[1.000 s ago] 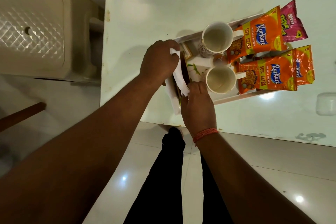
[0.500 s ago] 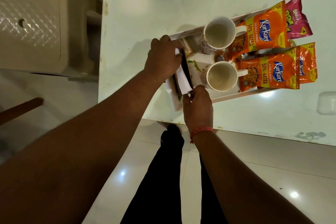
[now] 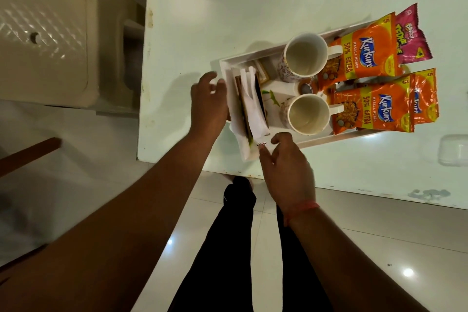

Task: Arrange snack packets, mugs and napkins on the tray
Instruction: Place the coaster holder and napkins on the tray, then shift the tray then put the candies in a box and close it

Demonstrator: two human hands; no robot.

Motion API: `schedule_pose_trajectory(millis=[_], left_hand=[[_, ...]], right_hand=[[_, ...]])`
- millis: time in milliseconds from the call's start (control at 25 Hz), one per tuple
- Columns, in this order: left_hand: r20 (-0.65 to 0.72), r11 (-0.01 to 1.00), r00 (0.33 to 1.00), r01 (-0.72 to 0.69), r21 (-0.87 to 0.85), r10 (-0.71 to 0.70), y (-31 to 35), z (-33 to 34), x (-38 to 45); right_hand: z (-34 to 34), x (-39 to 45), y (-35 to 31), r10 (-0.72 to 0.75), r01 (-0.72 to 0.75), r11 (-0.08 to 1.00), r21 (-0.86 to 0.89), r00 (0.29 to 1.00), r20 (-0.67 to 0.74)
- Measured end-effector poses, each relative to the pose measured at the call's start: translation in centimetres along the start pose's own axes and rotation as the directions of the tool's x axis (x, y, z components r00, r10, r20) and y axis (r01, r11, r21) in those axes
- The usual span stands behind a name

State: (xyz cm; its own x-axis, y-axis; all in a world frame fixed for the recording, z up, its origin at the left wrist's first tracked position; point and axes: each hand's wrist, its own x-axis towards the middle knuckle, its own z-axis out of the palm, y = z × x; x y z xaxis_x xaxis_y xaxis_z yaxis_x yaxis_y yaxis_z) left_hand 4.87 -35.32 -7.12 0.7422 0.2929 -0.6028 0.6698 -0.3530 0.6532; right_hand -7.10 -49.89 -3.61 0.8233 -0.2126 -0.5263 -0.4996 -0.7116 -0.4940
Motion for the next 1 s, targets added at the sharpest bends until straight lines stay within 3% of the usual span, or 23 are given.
schedule_pose_trajectory(millis=[80,160,280,360,400,480,520,600,720,1000], left_hand=[[0.051,0.986,0.989,0.144,-0.089,-0.14,-1.3,-0.7,-0.2],[0.127,0.955,0.963,0.256,-0.147,-0.238,-1.7,-1.1,-0.4],[0.238,0.897,0.915,0.378,-0.229,-0.325,-1.4,-1.0,-0.6],[0.262,0.86,0.895,0.429,-0.275,-0.362,-1.2,-0.8,-0.7],[0.259,0.849,0.891,0.441,-0.291,-0.374,-1.2,-0.7,-0.7],[0.255,0.843,0.89,0.444,-0.302,-0.378,-1.4,-0.5,-0.8],[0.258,0.845,0.891,0.442,-0.301,-0.374,-1.5,-0.4,-0.8],[0.252,0.845,0.894,0.437,-0.308,-0.371,-1.5,0.0,-1.0],[0.237,0.84,0.894,0.442,-0.314,-0.381,-1.3,0.4,-1.1],[0.204,0.854,0.893,0.445,-0.269,-0.401,0.0,0.8,-0.5]], right_hand=[[-3.5,-0.4,1.1,-0.109,0.105,0.993,-0.063,0.991,-0.075],[-8.0,1.2,3.1,-0.127,0.124,0.992,-0.026,0.97,-0.206],[-16.3,8.1,8.4,-0.03,0.024,1.0,-0.02,0.926,-0.376],[-21.1,13.5,11.6,0.048,-0.083,0.994,-0.075,0.92,-0.39],[-22.7,15.8,12.8,0.088,-0.13,0.985,-0.111,0.943,-0.322],[-24.1,19.6,14.6,0.252,-0.247,0.966,0.074,0.965,-0.066],[-24.2,21.1,15.5,0.323,-0.328,0.915,0.235,0.945,0.059],[-23.7,22.6,16.4,0.322,-0.395,0.857,0.33,0.912,0.256],[-22.1,21.9,14.2,0.326,-0.441,0.823,0.358,0.883,0.337],[-22.5,22.6,14.0,0.328,-0.467,0.8,0.377,0.867,0.376]])
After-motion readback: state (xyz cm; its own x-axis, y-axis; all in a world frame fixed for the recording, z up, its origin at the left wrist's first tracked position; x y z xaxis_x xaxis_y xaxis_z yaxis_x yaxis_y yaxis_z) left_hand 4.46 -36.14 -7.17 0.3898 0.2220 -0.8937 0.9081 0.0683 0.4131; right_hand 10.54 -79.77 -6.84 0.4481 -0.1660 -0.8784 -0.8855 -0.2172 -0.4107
